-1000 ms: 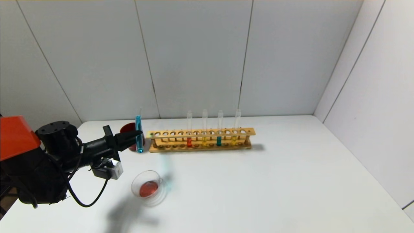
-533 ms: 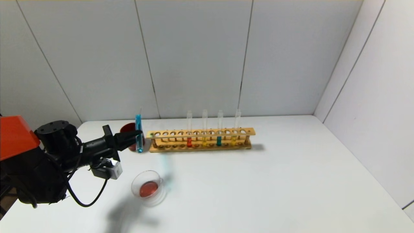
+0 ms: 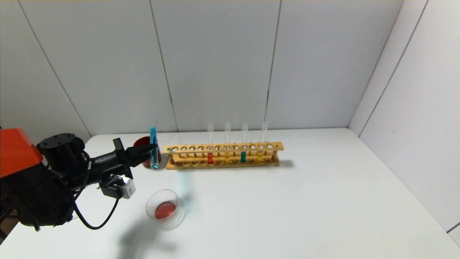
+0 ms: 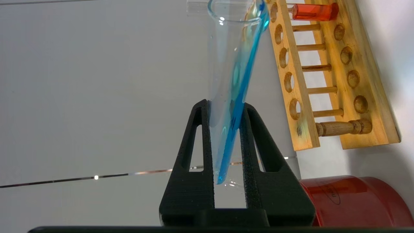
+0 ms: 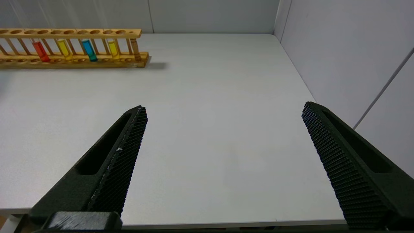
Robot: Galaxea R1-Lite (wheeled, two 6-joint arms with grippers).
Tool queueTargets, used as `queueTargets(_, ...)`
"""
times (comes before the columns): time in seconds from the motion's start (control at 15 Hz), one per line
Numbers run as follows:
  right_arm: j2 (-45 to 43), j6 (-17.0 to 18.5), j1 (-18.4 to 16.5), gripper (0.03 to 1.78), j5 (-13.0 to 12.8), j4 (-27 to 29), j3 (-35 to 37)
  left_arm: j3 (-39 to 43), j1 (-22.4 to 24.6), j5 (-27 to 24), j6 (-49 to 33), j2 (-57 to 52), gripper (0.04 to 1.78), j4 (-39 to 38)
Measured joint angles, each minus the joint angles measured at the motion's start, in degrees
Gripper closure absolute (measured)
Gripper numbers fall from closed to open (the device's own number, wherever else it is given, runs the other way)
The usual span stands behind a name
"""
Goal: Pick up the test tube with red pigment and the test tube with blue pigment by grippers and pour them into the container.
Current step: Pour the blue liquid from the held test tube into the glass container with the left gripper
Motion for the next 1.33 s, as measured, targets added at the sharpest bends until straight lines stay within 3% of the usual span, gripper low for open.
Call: queueTargets(1.33, 0.0, 0.0, 0.0, 0.06, 0.0, 0.0, 0.0, -1.0, 0.0, 0.2, 0.4, -0.9, 1.52, 0.0)
